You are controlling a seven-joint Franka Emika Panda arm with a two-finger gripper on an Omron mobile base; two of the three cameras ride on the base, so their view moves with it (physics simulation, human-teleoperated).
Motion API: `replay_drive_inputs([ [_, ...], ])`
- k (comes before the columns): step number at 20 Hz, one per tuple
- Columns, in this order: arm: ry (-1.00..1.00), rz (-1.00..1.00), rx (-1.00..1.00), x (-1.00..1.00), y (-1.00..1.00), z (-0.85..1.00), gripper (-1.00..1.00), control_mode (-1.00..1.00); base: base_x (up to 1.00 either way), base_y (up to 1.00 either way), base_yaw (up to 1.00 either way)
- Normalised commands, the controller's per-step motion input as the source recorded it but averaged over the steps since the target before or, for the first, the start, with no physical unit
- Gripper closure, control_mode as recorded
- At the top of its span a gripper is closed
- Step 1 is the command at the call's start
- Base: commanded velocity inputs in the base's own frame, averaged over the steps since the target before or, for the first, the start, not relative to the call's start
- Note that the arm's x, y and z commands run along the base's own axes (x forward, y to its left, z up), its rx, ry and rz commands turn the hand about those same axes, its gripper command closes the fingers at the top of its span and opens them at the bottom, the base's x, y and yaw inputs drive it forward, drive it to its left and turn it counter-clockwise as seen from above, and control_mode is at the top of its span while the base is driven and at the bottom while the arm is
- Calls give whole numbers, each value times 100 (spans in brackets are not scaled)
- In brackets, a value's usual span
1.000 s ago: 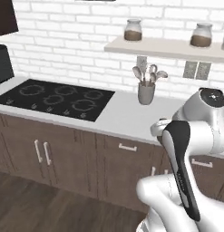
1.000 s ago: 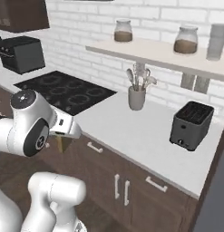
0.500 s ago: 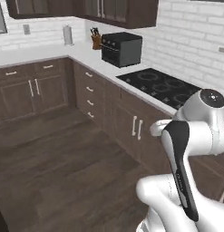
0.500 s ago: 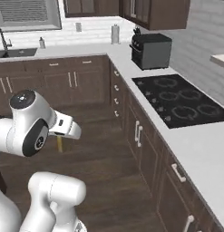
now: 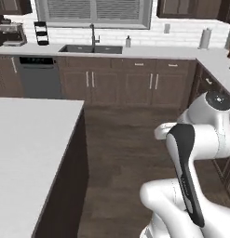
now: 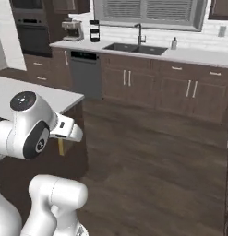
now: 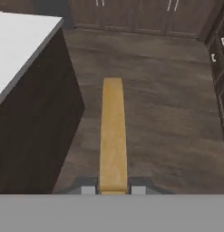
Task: Start the toaster. Once the lever pops up, take the bread to the plate on the dining counter.
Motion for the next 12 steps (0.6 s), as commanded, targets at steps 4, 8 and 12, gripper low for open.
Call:
replay_drive_inputs([
  [4, 0, 0, 0, 0, 0, 0, 100, 100, -9, 0, 100],
  [8, 0, 0, 0, 0, 0, 0, 100, 100, -71, 36, 88],
  [12, 0, 0, 0, 0, 0, 0, 100, 100, -58, 73, 88],
])
